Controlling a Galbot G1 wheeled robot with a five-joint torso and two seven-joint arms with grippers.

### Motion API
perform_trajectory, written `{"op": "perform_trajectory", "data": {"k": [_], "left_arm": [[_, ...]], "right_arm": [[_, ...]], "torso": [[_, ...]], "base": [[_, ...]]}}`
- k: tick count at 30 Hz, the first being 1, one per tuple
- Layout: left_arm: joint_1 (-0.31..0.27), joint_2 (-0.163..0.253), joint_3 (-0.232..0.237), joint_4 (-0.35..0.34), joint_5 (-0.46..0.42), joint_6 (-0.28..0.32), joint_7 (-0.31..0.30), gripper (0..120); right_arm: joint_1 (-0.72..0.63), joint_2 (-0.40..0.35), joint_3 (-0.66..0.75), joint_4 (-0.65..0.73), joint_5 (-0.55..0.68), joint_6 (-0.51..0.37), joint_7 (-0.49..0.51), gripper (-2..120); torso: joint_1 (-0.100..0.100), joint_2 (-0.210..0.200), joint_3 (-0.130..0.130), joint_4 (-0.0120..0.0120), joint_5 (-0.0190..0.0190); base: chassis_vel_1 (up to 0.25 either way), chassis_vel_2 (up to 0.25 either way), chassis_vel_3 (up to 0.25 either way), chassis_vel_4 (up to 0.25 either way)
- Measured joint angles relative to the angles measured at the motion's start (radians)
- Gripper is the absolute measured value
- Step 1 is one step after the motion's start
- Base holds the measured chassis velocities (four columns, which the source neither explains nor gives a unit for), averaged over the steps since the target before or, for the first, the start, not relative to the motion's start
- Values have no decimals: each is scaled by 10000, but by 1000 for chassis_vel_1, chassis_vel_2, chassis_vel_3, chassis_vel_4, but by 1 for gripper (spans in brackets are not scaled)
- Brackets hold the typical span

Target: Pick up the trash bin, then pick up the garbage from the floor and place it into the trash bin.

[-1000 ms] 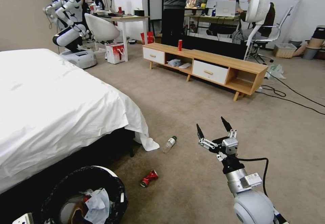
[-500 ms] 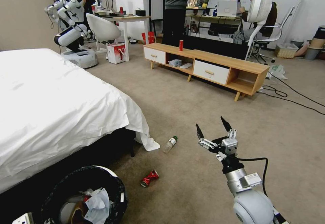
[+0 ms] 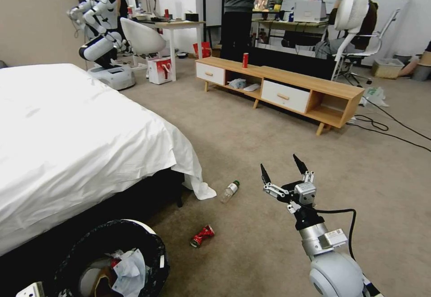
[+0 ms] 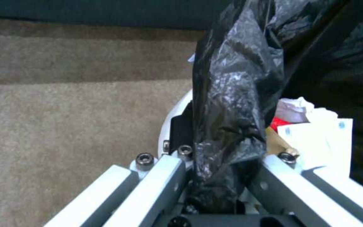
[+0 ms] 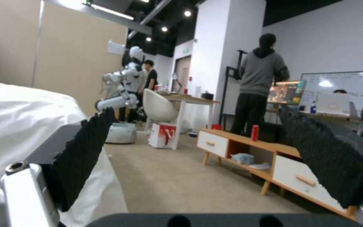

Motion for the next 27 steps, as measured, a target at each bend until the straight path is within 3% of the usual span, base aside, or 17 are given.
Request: {"op": "perform_trajectory", "data": {"k": [27], "left_arm": [[-35, 24, 5, 42, 15, -22, 1, 0]], "right_arm": [[-48, 31, 145, -110, -82, 111, -230, 100]], "torso": [[0, 0, 0, -1, 0]], "base": [[2, 2, 3, 4]]}}
